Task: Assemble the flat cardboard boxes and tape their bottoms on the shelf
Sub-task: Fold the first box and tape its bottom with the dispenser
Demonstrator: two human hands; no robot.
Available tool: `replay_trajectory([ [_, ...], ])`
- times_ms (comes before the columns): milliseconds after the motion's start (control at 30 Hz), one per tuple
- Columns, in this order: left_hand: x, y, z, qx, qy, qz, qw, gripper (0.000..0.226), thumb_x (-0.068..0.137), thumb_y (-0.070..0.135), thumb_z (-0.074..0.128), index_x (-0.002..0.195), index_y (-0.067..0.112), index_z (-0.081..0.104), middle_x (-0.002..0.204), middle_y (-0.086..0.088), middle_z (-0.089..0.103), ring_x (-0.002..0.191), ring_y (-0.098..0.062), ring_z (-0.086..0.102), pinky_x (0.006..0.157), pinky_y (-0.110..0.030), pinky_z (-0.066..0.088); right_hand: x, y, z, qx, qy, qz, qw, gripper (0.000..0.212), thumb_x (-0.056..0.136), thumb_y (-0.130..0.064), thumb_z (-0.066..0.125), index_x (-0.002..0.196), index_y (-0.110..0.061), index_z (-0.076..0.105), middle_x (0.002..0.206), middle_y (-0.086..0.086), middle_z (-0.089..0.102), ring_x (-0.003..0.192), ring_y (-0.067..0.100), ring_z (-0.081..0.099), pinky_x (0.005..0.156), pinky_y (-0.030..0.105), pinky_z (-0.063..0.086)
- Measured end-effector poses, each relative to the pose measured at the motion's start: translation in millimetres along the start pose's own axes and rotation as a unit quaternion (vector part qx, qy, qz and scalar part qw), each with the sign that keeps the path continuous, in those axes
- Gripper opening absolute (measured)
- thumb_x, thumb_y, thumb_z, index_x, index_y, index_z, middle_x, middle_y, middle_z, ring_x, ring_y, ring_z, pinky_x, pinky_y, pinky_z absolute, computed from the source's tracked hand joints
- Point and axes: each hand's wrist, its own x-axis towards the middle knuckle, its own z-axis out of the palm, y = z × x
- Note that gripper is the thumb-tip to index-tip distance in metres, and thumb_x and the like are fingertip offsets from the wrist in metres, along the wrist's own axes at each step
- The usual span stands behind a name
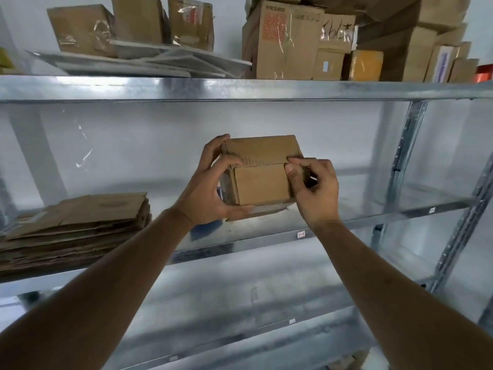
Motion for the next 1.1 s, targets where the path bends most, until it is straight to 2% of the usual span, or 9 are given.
replay_trajectory([
  [100, 14.0, 7.5, 19.2, -0.012, -0.005, -0.033, 0.999, 0.087, 0.064, 0.042, 0.098, 0.132, 0.010, 0.053, 0.165, -0.002, 0.024, 0.148, -0.018, 0.033, 0.106, -0.036, 0.054, 15.4, 14.6, -12.8, -0.001, 0.003, -0.002, 1.000, 0.016, 0.096, -0.026, 0.075, 0.112, -0.024, 0.079, 0.114, 0.003, 0.059, 0.105, 0.003, 0.063, 0.093, 0.022, 0.054],
  [200, 23.6, 8.8, 35.8, -0.037, -0.008, -0.060, 0.998, 0.088, 0.071, 0.041, 0.094, 0.140, 0.011, 0.049, 0.160, 0.005, 0.037, 0.141, -0.011, 0.043, 0.100, -0.037, 0.057, 29.2, 29.2, -23.2, -0.008, -0.003, -0.003, 1.000, 0.020, 0.098, -0.029, 0.072, 0.116, -0.024, 0.079, 0.112, 0.003, 0.059, 0.103, 0.005, 0.062, 0.091, 0.018, 0.052],
  [300, 33.9, 8.5, 53.8, -0.052, -0.006, -0.074, 0.996, 0.084, 0.080, 0.034, 0.087, 0.151, 0.013, 0.047, 0.157, 0.004, 0.040, 0.143, -0.013, 0.042, 0.101, -0.027, 0.054, 45.3, 41.5, -27.5, 0.001, 0.002, 0.004, 1.000, 0.020, 0.101, -0.029, 0.068, 0.117, -0.027, 0.079, 0.109, 0.002, 0.058, 0.103, 0.011, 0.063, 0.095, 0.019, 0.051],
  [400, 45.6, 2.5, 70.0, -0.077, 0.003, -0.100, 0.992, 0.071, 0.086, 0.025, 0.082, 0.149, 0.012, 0.052, 0.155, 0.000, 0.042, 0.143, -0.012, 0.042, 0.092, -0.015, 0.054, 57.6, 49.7, -29.6, 0.005, -0.010, 0.007, 1.000, 0.026, 0.104, -0.026, 0.061, 0.124, -0.029, 0.076, 0.113, 0.002, 0.056, 0.105, 0.004, 0.060, 0.099, 0.015, 0.047],
  [533, 59.8, -16.7, 89.0, -0.113, 0.030, -0.152, 0.981, 0.062, 0.089, 0.022, 0.078, 0.147, 0.018, 0.056, 0.151, 0.004, 0.046, 0.139, -0.010, 0.046, 0.079, -0.020, 0.059, 70.5, 67.5, -32.0, 0.005, -0.049, 0.004, 0.999, 0.037, 0.104, -0.027, 0.056, 0.140, -0.025, 0.066, 0.129, 0.001, 0.058, 0.114, -0.005, 0.058, 0.096, 0.006, 0.044],
  [700, 72.7, -52.0, 121.0, -0.105, 0.013, -0.143, 0.984, 0.051, 0.095, 0.007, 0.070, 0.144, 0.016, 0.060, 0.147, 0.000, 0.047, 0.134, -0.006, 0.048, 0.080, -0.020, 0.058, 90.4, 106.3, -25.4, 0.011, -0.066, 0.005, 0.998, 0.034, 0.102, -0.032, 0.061, 0.133, -0.022, 0.070, 0.138, -0.005, 0.063, 0.128, 0.005, 0.058, 0.112, 0.034, 0.048],
  [900, 82.5, -108.0, 149.6, -0.093, -0.023, -0.144, 0.985, 0.061, 0.089, 0.035, 0.079, 0.145, 0.022, 0.059, 0.145, 0.003, 0.045, 0.134, -0.009, 0.048, 0.093, -0.030, 0.059, 108.6, 154.2, -8.8, -0.010, -0.072, 0.037, 0.997, 0.032, 0.102, -0.037, 0.064, 0.131, -0.025, 0.071, 0.136, -0.008, 0.064, 0.128, 0.002, 0.058, 0.114, 0.037, 0.046],
  [1000, 83.6, -125.3, 162.3, -0.095, -0.042, -0.151, 0.983, 0.073, 0.082, 0.050, 0.081, 0.146, 0.024, 0.058, 0.145, 0.004, 0.044, 0.131, -0.002, 0.048, 0.093, -0.026, 0.058, 112.8, 173.5, -0.3, -0.023, -0.073, 0.053, 0.996, 0.033, 0.103, -0.041, 0.062, 0.132, -0.026, 0.070, 0.136, -0.008, 0.065, 0.127, 0.003, 0.058, 0.113, 0.036, 0.047],
  [1100, 85.0, -138.2, 174.4, -0.083, -0.039, -0.156, 0.984, 0.067, 0.086, 0.047, 0.079, 0.146, 0.026, 0.058, 0.145, 0.003, 0.045, 0.127, -0.003, 0.050, 0.093, -0.025, 0.058, 118.7, 183.1, 1.1, -0.041, -0.090, 0.072, 0.992, 0.038, 0.105, -0.044, 0.058, 0.139, -0.029, 0.063, 0.137, -0.008, 0.064, 0.119, -0.005, 0.060, 0.099, 0.020, 0.052],
])
